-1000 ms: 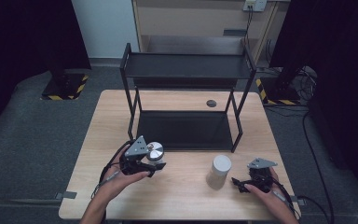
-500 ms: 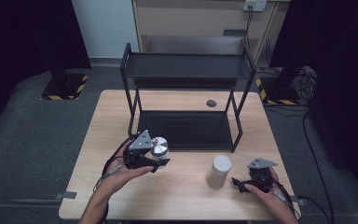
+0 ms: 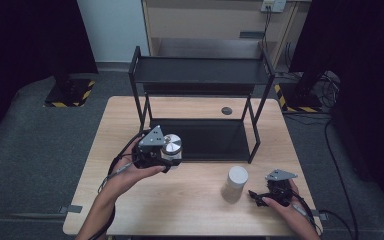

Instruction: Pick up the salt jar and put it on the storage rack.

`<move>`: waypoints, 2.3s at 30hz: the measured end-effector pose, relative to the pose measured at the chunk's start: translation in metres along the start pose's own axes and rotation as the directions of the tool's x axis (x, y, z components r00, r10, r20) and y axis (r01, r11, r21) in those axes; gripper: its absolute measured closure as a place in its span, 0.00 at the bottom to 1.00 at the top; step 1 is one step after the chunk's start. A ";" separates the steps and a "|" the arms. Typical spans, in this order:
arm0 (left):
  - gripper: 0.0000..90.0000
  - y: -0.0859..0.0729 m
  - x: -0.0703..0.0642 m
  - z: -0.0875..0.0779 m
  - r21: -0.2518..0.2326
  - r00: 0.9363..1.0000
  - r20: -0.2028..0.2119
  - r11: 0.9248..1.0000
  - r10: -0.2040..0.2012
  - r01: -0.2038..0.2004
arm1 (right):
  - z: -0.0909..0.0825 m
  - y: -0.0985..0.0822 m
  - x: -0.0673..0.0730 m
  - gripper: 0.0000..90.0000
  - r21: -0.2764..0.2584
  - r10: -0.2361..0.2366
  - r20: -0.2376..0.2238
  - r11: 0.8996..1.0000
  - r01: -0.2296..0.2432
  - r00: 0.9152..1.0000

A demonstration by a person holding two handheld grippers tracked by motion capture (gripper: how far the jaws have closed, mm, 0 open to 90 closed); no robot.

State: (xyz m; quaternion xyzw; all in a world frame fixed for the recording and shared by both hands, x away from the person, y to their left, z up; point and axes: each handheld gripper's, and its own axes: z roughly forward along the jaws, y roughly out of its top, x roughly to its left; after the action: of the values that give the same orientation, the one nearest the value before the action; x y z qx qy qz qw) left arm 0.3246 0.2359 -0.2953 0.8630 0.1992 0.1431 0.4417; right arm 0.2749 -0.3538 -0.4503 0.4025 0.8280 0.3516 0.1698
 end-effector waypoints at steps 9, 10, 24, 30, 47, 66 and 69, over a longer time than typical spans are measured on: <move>0.33 0.042 0.010 -0.009 -0.011 1.000 -0.017 1.000 0.014 -0.014 | 0.000 0.000 0.000 0.01 0.000 -0.001 0.000 1.000 0.001 1.000; 0.33 0.046 0.011 -0.008 -0.009 1.000 -0.014 1.000 0.016 -0.016 | 0.000 0.000 0.000 0.01 0.000 0.000 0.000 1.000 0.000 1.000; 0.33 0.098 0.025 -0.020 -0.013 0.999 -0.005 0.999 0.032 -0.032 | 0.000 0.000 0.000 0.01 0.000 0.000 0.000 1.000 0.000 1.000; 0.33 0.110 0.031 -0.026 -0.028 0.999 -0.012 0.999 0.036 -0.037 | 0.000 0.000 0.000 0.01 -0.001 -0.001 0.000 1.000 0.001 1.000; 0.33 0.156 0.049 -0.045 -0.039 0.997 -0.064 0.999 0.033 -0.035 | 0.000 0.000 0.000 0.01 -0.001 -0.002 0.000 1.000 0.002 1.000; 0.33 0.200 0.085 -0.029 -0.035 0.993 -0.114 0.999 0.011 -0.015 | 0.000 0.000 0.000 0.01 0.000 -0.002 0.000 1.000 0.002 1.000; 0.33 0.202 0.091 -0.025 -0.030 0.992 -0.127 1.000 0.004 -0.008 | 0.000 0.000 0.000 0.01 0.000 -0.002 0.000 1.000 0.002 1.000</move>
State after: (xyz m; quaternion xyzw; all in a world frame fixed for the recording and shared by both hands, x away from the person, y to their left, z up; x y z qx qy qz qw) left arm 0.4381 0.1891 -0.1095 0.8459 0.2219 0.2018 0.4409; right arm 0.2750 -0.3539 -0.4503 0.4018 0.8283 0.3514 0.1701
